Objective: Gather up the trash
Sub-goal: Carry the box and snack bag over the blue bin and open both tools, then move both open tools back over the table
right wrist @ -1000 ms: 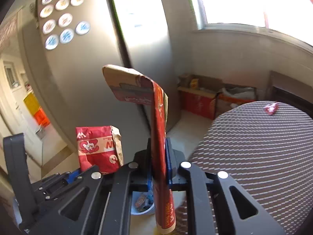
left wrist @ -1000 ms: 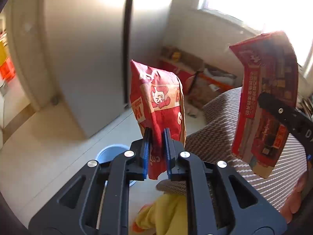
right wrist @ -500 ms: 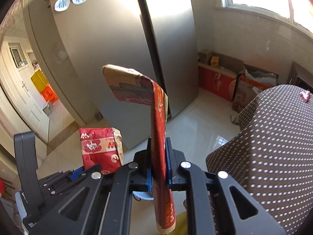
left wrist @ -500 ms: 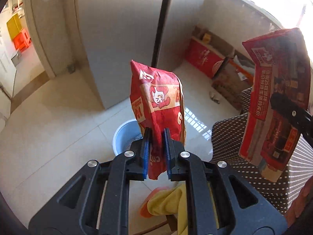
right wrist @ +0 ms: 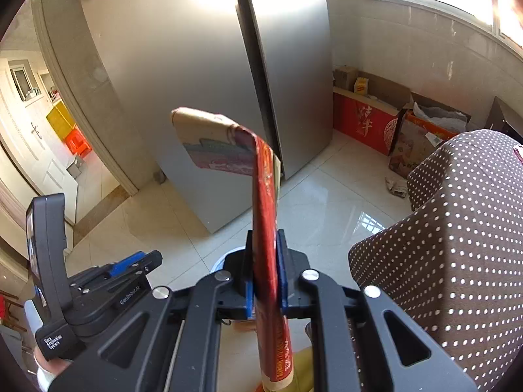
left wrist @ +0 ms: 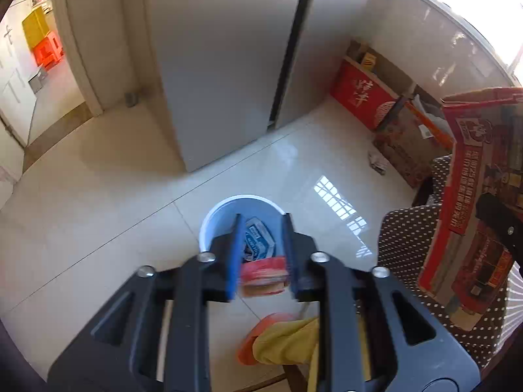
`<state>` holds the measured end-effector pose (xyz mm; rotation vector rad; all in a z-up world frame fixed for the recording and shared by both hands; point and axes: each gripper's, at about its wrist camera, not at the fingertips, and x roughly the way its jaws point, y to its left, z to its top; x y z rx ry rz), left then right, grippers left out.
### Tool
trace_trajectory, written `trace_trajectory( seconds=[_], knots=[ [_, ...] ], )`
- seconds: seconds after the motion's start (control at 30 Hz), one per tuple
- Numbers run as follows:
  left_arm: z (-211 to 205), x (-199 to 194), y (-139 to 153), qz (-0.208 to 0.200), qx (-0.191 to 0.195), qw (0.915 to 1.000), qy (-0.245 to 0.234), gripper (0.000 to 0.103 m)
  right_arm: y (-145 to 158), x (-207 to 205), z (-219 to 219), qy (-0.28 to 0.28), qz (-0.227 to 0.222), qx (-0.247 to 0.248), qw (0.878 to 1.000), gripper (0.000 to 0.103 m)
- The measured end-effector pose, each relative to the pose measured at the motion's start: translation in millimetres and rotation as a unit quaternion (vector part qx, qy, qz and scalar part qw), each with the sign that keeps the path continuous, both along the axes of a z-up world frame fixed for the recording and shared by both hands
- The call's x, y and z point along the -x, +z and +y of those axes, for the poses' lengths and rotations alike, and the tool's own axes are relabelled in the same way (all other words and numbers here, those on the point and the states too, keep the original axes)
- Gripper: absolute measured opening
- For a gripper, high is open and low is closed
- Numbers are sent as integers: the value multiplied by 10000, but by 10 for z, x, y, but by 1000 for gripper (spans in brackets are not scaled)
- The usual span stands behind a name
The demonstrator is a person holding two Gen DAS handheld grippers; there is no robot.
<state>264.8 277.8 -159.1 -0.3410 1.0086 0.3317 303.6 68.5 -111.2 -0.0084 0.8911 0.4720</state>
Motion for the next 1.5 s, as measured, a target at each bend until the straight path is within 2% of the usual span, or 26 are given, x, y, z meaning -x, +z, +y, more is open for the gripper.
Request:
trace_trajectory(
  seconds=[0.03,0.07,0.57,0.63,0.67,0.7,0.77,0.87,1.1,1.37,1.5],
  knots=[
    [41,31,-18,-2,-28,10000,45,49,-31,-17,26,25,27,13,10000,12],
    [71,71,-27,-15,-49,9999,86,50,-57,-34,53,51,54,29,10000,12],
    [456,501,-149,224,12,9981,580,50,-395,-119,618,641,414,165,9969,14],
    [485,539,-126,214,2,9978,621,50,-420,-159,711,676,399,204,9967,26],
    [494,547,-122,205,-6,9978,626,50,-426,-170,741,677,392,242,9966,52],
    [504,555,-112,194,-15,9978,629,50,-423,-173,757,637,352,270,9970,73],
    [525,593,-87,170,-31,9978,644,50,-386,-142,754,566,147,238,9980,73],
    [532,624,-71,151,-47,9978,647,50,-337,-94,735,703,114,240,9972,73],
    [410,559,1,74,-85,9986,524,50,-191,12,522,652,29,238,9976,73],
    [16,364,245,-174,-145,9997,106,50,178,53,-50,359,-221,-6,9991,73],
    [-269,212,397,-341,-177,9991,-189,51,361,-7,-491,-37,-427,-37,9991,73]
  ],
)
